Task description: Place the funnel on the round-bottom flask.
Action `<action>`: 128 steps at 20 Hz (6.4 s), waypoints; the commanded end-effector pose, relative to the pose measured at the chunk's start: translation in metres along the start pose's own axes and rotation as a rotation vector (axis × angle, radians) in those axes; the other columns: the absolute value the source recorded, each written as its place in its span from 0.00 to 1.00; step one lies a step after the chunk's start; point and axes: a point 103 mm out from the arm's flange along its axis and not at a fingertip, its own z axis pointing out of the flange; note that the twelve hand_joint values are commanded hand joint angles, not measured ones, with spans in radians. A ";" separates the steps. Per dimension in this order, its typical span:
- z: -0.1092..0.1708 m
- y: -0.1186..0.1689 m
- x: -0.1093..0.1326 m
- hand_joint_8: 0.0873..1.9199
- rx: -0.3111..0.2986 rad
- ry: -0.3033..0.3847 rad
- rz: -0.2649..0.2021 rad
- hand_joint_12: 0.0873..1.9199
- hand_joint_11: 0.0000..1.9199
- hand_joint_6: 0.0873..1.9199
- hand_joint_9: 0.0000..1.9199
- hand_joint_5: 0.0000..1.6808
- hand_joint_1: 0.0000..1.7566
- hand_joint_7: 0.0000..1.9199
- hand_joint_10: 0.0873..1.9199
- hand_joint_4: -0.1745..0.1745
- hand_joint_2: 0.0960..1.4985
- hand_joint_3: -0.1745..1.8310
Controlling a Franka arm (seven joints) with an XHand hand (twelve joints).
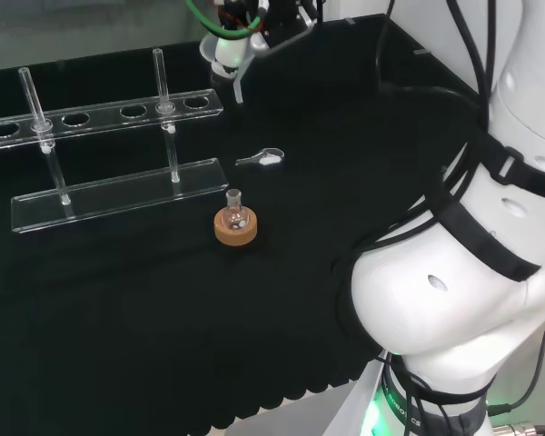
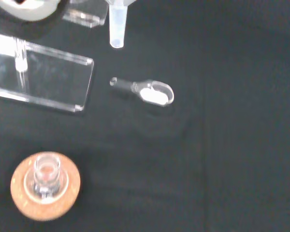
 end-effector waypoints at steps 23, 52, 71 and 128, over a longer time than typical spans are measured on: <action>0.088 -0.009 0.048 0.37 0.072 0.047 -0.050 0.60 0.34 0.37 0.52 0.41 0.47 0.35 0.23 0.48 0.44 0.35; 0.119 0.019 0.065 0.37 0.123 0.060 -0.072 0.60 0.34 0.38 0.52 0.42 0.47 0.35 0.22 0.47 0.45 0.36; 0.123 0.025 0.064 0.37 0.149 0.068 -0.067 0.60 0.35 0.38 0.52 0.42 0.47 0.35 0.22 0.47 0.45 0.36; 0.150 0.034 0.077 0.38 0.182 0.069 -0.078 0.60 0.34 0.38 0.51 0.39 0.47 0.33 0.22 0.43 0.45 0.36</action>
